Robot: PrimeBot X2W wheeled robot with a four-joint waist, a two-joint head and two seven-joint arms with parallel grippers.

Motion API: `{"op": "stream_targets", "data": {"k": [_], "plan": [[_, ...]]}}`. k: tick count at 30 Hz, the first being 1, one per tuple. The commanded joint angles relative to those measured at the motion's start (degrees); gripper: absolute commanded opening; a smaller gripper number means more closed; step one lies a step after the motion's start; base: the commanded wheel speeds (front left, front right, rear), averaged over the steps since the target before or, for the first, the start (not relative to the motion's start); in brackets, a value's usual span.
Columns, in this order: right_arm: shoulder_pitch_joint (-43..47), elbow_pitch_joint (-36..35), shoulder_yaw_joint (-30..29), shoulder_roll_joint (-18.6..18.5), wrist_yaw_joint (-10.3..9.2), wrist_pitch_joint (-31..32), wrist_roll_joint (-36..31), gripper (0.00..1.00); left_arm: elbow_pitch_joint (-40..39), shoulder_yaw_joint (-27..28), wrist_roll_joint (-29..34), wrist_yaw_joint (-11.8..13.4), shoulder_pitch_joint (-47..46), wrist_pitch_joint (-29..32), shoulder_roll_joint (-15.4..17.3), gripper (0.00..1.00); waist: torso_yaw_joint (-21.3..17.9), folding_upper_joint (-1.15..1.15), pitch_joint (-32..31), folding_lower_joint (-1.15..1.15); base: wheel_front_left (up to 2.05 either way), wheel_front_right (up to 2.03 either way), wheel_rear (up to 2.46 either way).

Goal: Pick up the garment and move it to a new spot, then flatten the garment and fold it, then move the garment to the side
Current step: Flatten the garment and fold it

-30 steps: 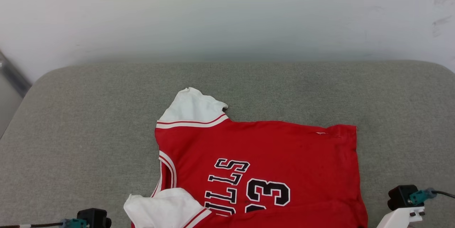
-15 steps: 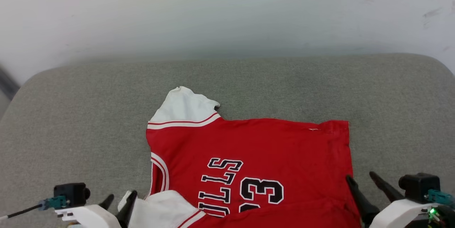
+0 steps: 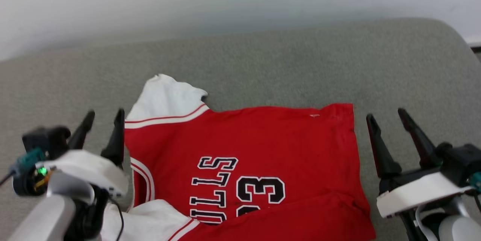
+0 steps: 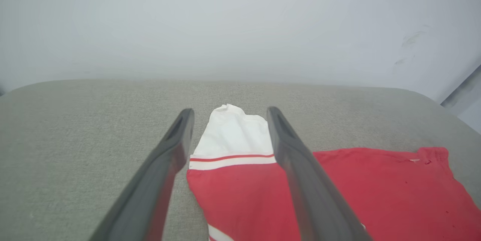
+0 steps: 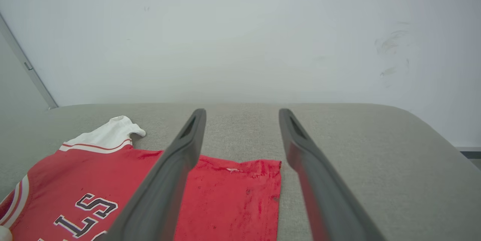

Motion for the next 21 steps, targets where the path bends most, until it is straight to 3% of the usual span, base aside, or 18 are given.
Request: {"op": "stream_targets", "data": {"k": [1, 6, 12, 13, 17, 21], "plan": [[-2.2, -1.2, 0.1, 0.7, -0.01, -0.2, -0.2, 1.00, 0.2, 0.3, 0.5, -0.5, -3.1, 0.2, 0.4, 1.00, -2.8, 0.00, 5.4, 0.00, 0.00, 0.00, 0.00], [-5.9, -3.3, 0.7, 1.7, -0.01, -0.7, -1.4, 1.00, 2.7, 0.9, 0.3, -3.0, -12.2, 3.2, 1.8, 1.00, -5.5, 0.00, 11.9, 0.00, 0.00, 0.00, 0.00], [-8.3, -2.9, 1.2, 3.0, -0.02, -1.4, -1.5, 1.00, 8.2, 1.4, -3.4, -8.5, -23.0, 10.8, 4.3, 1.00, -8.6, 0.00, 16.1, 0.00, 0.00, 0.00, 0.00], [-8.5, -2.7, 1.3, 3.3, -0.01, -1.7, -1.1, 1.00, 10.7, 1.3, -4.9, -10.2, -26.0, 14.6, 5.3, 1.00, -9.5, 0.00, 16.8, 0.00, 0.00, 0.00, 0.00], [-8.5, -2.0, 1.5, 3.7, -0.02, -2.2, -0.4, 1.00, 15.5, 0.3, -8.4, -12.8, -31.2, 24.8, 7.6, 1.00, -11.2, 0.00, 17.8, 0.00, 0.00, 0.00, 0.00], [-8.4, -1.6, 1.7, 4.0, -0.01, -3.1, 0.4, 1.00, 19.6, -0.9, -10.9, -12.4, -34.6, 35.3, 10.3, 1.00, -12.6, 0.00, 19.1, 0.00, 0.00, 0.00, 0.00]]}}
